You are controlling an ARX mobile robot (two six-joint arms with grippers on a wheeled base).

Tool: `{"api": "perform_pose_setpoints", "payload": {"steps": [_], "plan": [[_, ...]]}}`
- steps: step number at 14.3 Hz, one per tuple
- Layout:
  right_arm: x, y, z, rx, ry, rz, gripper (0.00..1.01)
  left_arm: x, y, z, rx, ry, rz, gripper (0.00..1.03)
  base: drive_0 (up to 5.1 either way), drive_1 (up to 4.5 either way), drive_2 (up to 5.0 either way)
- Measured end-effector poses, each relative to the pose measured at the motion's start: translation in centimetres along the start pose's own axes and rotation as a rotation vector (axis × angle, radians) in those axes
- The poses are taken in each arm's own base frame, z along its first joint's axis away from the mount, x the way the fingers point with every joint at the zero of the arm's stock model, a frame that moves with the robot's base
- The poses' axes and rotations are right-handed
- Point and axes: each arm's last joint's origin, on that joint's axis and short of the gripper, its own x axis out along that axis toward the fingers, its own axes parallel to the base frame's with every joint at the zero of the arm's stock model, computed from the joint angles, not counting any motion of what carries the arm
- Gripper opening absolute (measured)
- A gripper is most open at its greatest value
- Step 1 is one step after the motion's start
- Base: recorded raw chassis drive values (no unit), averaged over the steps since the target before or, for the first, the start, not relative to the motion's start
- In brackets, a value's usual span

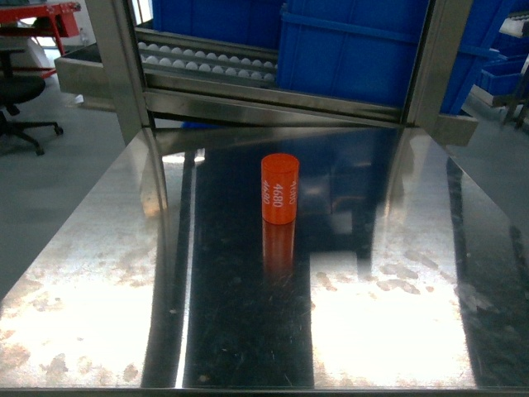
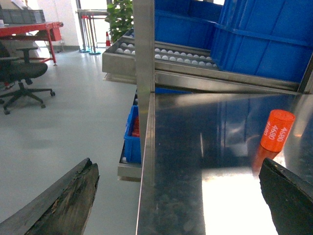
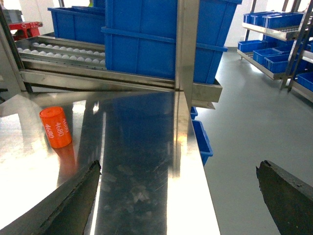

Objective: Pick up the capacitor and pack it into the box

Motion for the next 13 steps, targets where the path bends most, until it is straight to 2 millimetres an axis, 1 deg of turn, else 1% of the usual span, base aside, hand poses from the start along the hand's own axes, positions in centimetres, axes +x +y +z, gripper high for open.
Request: {"api": "perform_pose_setpoints", "payload": {"steps": [1,2,3,4,5,6,7,8,9,10,11,13], "plan": [[0.0,0.0,0.0,0.000,0.000,0.000,0.98,0.0,0.0,-0.2,-0.014,0.046,0.022,0.98,0.0,0.00,0.0],[0.0,0.0,0.0,0.000,0.000,-0.001,0.98,1.1,-0.5,0.2,-0.062,0.099,0.056,0.98,0.0,0.00,0.0],[0.0,0.0,0.0,0.000,-0.001,0.000,0.98,2.9,-1.1,1.2,-0.064,0.097,0.022,0.98,0.0,0.00,0.0],[0.0,0.0,0.0,0.000,0.000,-0.001,0.98,5.2,-1.6,2.2,-0.046,0.060,0.023,0.98,0.0,0.00,0.0],[0.0,0.0,0.0,0.000,0.000,0.000,0.98,8.1,-2.4,3.4,-0.038,0.020,0.001,0.98,0.0,0.00,0.0],[0.0,0.0,0.0,0.000,0.000,0.000,0.98,12.0,-3.9,4.6,-0.030,-0.020,-0.051,0.98,0.0,0.00,0.0],[0.0,0.0,0.0,0.000,0.000,0.000,0.98,15.4,-5.7,4.5,-0.024,-0.017,-0.109,0.98,0.0,0.00,0.0],[0.0,0.0,0.0,0.000,0.000,0.000,0.98,19.2,-8.6,2.8,-0.012,0.039,-0.181,0.98,0.0,0.00,0.0],[0.0,0.0,0.0,0.000,0.000,0.000,0.98,21.4,-10.8,1.3,-0.007,0.088,-0.219,0.98,0.0,0.00,0.0],[0.0,0.0,0.0,0.000,0.000,0.000,0.98,23.4,-13.3,0.3,-0.004,0.120,-0.258,0.98,0.0,0.00,0.0],[0.0,0.0,0.0,0.000,0.000,0.000,0.98,24.6,-14.9,0.1,-0.015,0.116,-0.284,0.98,0.0,0.00,0.0],[0.0,0.0,0.0,0.000,0.000,0.000,0.98,26.0,-16.9,-1.0,-0.015,0.138,-0.326,0.98,0.0,0.00,0.0]]}}
